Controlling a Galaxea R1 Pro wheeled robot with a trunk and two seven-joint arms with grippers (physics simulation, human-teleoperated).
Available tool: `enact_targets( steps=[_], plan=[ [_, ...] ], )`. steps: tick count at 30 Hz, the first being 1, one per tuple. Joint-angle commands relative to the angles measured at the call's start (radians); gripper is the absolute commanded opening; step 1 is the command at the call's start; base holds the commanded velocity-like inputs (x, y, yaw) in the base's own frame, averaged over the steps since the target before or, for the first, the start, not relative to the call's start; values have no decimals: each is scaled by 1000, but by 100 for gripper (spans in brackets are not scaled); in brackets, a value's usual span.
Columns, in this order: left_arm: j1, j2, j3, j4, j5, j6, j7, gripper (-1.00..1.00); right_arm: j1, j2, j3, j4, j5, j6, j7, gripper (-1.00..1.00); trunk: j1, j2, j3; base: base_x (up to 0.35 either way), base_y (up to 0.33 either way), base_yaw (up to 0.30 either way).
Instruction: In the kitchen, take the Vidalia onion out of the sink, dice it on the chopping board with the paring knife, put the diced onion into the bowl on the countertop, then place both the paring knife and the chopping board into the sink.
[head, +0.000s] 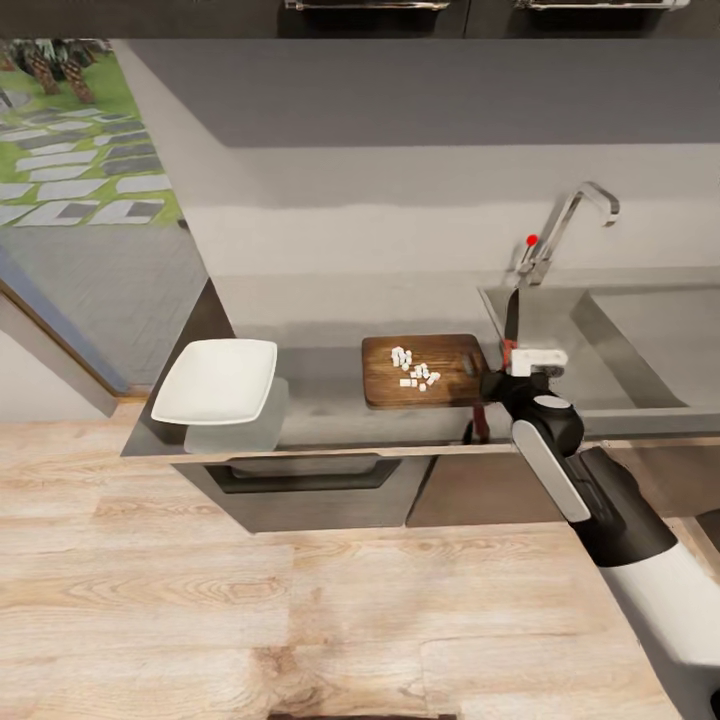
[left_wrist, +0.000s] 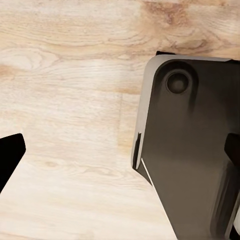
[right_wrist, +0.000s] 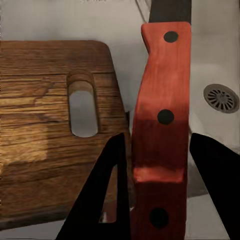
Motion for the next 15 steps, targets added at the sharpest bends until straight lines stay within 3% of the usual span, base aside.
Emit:
enact_targets(
  steps=[1,3,6,12,15],
  plan=[
    [0,1,-4,1,5,-2,6,100,21,-2,3,-1,-6,-59,-10,-100,1,-2,0,0,0,-11],
    [0,1,-4,4,5,-2,6,100,48,-2,3,0,-3,-127,-9,-100,1,-2,3,0,0,-40],
    [0,1,-4,4,5,-2,6,100,80,-3,3,0,-3,-159,-9,-100,1,-2,8,67,-41,-58],
    [0,1,-4,3,4,-2,7,100,89,-7,1,-13,-10,-150,-10,-100,1,-2,17,202,-150,-86],
    [0,1,-4,4,5,-2,7,100,90,-7,1,-23,-9,-109,-11,-100,1,-2,22,239,-164,-117]
  ],
)
